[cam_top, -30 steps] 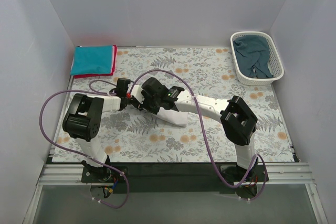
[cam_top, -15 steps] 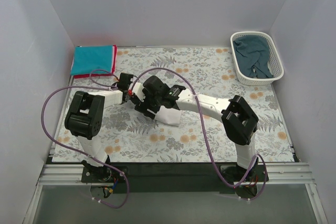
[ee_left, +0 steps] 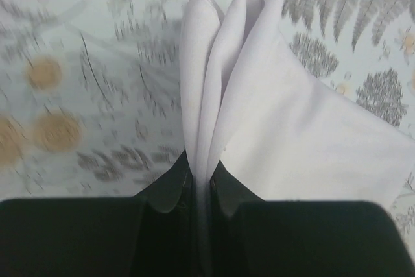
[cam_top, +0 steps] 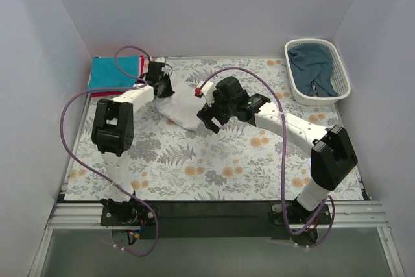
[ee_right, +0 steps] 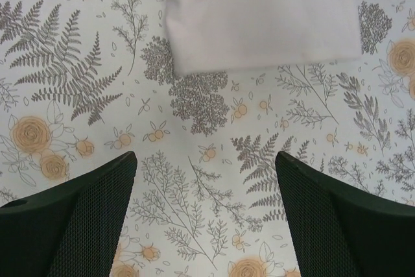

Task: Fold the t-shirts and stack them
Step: Neatly place the folded tshirt to the corner

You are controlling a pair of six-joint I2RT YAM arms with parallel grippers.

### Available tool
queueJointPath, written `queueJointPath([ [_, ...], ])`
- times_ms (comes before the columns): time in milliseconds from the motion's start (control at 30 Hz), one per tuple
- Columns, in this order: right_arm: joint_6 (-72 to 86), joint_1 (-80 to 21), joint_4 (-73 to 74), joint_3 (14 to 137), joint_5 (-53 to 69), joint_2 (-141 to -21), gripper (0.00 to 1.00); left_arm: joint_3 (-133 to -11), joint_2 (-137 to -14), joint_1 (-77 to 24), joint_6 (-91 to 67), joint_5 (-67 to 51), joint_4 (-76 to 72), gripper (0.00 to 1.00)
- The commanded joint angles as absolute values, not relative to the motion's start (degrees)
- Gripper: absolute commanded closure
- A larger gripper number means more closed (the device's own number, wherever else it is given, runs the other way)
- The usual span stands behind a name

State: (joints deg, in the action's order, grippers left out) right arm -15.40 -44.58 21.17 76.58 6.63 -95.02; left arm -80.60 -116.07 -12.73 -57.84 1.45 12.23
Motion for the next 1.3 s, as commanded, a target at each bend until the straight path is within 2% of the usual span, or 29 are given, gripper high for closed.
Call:
queueJointPath([
  [0,-16.08,-43.51,22.06,74.18,7.91,-92.38,0.07,-90.24,-117.41,-10.29,-46.15,4.31,13.97,1.0],
  [167,-16.26,-42.63,22.06,72.34,7.65,-91.32,0.1,-104.55,-124.52,-5.99,-41.75,1.67,17.57,1.0],
  [300,-16.26,-42.19,22.32,71.2,7.03,-90.79,0.02,-113.19,-127.79,-3.52,-37.98,0.18,20.21,1.0],
  [400,-16.61,-41.84,22.24,70.05,7.56,-89.92,0.02,-116.97,-128.58,-2.55,-35.87,0.44,20.74,1.0],
  [667,-16.35,-41.57,22.24,69.96,7.56,-90.35,0.02,-121.99,-127.62,-0.88,-30.16,1.05,21.36,1.0],
  [1267,-15.82,-41.49,22.32,70.58,8.0,-91.23,0.02,-122.08,-119.53,-0.53,-29.0,0.88,23.55,1.0],
])
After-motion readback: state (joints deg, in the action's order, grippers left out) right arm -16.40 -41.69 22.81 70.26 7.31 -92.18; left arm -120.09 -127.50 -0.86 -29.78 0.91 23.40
